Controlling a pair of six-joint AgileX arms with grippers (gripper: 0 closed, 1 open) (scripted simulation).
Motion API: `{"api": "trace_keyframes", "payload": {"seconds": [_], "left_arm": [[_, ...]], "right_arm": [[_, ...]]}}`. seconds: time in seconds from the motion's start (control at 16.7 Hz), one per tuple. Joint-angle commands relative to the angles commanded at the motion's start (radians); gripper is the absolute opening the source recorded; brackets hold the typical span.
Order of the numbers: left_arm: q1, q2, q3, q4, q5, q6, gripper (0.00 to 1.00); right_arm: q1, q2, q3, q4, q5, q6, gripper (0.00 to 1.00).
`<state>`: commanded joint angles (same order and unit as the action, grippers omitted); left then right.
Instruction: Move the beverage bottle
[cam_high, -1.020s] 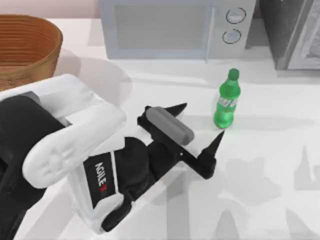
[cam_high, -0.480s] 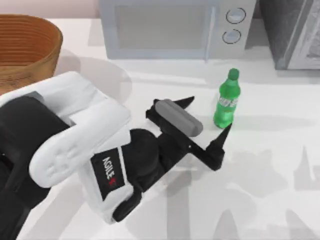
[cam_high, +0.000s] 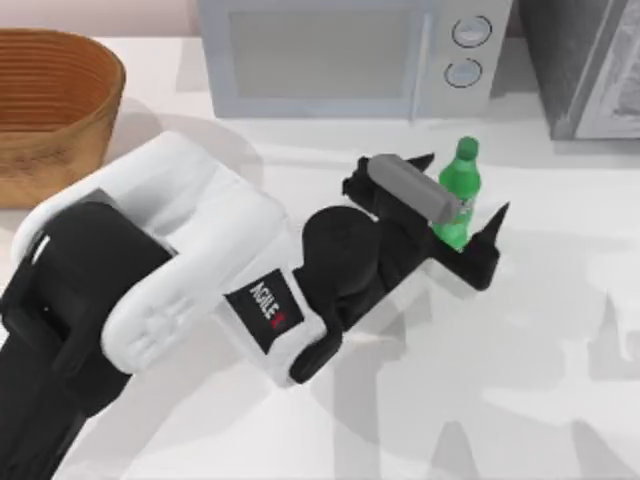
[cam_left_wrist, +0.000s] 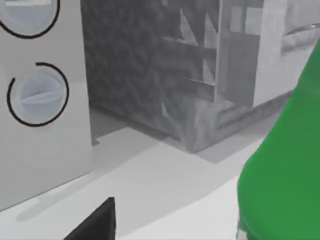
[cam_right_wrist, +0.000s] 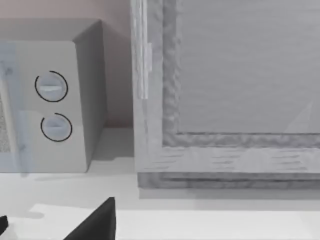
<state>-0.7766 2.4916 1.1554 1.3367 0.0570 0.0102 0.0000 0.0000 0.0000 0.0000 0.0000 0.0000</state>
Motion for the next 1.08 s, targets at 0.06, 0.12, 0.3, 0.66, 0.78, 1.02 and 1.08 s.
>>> {"api": "trace_keyframes", "payload": {"seconds": [0.06, 0.12, 0.3, 0.66, 0.78, 1.02, 1.08], "left_arm": [[-0.001, 0.006, 0.024, -0.017, -0.001, 0.000, 1.00], [-0.001, 0.010, 0.037, -0.028, -0.001, 0.000, 1.00], [-0.001, 0.011, 0.040, -0.031, -0.001, 0.000, 1.00], [-0.001, 0.011, 0.040, -0.031, -0.001, 0.000, 0.62], [-0.001, 0.011, 0.040, -0.031, -0.001, 0.000, 0.47], [-0.001, 0.011, 0.040, -0.031, -0.001, 0.000, 0.17], [-0.001, 0.011, 0.040, -0.031, -0.001, 0.000, 0.10]], "right_arm": [[0.000, 0.000, 0.000, 0.000, 0.000, 0.000, 1.00], [0.000, 0.000, 0.000, 0.000, 0.000, 0.000, 1.00], [0.000, 0.000, 0.000, 0.000, 0.000, 0.000, 1.00], [0.000, 0.000, 0.000, 0.000, 0.000, 0.000, 1.00], [0.000, 0.000, 0.000, 0.000, 0.000, 0.000, 1.00], [0.000, 0.000, 0.000, 0.000, 0.000, 0.000, 1.00], [0.000, 0.000, 0.000, 0.000, 0.000, 0.000, 1.00]]}}
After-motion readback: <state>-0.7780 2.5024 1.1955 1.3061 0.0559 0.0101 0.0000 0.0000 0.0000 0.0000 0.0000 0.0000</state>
